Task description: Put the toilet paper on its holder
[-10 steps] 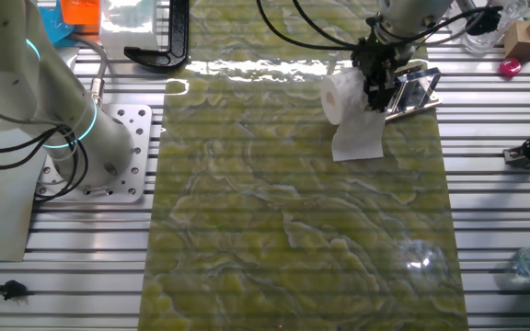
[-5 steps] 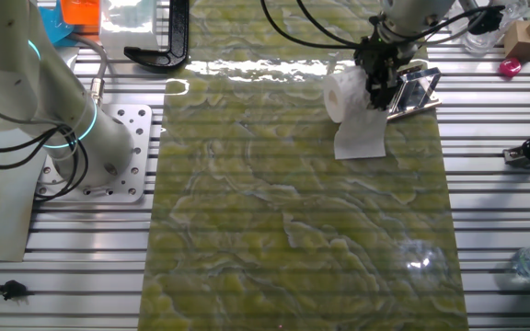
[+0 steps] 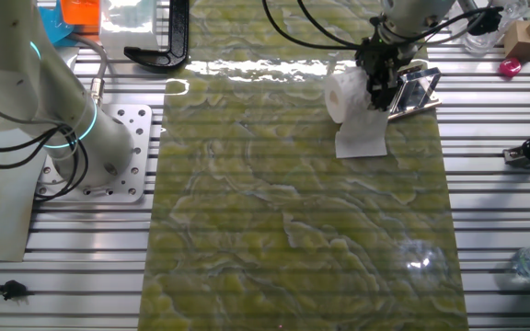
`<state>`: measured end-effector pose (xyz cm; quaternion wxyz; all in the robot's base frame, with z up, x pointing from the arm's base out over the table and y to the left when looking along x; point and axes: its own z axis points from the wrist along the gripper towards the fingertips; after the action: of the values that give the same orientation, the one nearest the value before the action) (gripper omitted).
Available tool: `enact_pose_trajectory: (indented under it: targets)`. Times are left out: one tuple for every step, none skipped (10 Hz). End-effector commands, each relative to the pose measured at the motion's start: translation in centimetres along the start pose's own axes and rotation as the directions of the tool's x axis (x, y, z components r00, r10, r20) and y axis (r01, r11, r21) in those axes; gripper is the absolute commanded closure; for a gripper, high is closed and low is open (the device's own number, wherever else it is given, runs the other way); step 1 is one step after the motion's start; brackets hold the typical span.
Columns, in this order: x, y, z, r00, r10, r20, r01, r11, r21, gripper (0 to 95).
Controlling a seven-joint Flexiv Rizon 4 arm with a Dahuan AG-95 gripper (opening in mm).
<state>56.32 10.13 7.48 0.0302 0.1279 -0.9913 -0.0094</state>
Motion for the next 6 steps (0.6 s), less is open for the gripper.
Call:
enact_pose_trajectory:
  targets:
    - [0.00, -0.05, 0.08, 1.000, 0.003, -0.001, -0.003, 1.000, 0.003, 95.0]
    - [0.00, -0.07, 0.16, 1.000, 0.008, -0.002, -0.008, 1.000, 0.004, 95.0]
    - [-0.01, -0.10, 0.23, 1.000, 0.012, -0.003, -0.012, 1.000, 0.005, 95.0]
    - [-0.02, -0.09, 0.23, 1.000, 0.015, -0.003, -0.015, 1.000, 0.005, 95.0]
    - [-0.06, -0.06, 0.18, 1.000, 0.015, -0.002, -0.015, 1.000, 0.004, 95.0]
    - [-0.20, 0.04, 0.04, 1.000, 0.014, 0.000, -0.014, 1.000, 0.001, 95.0]
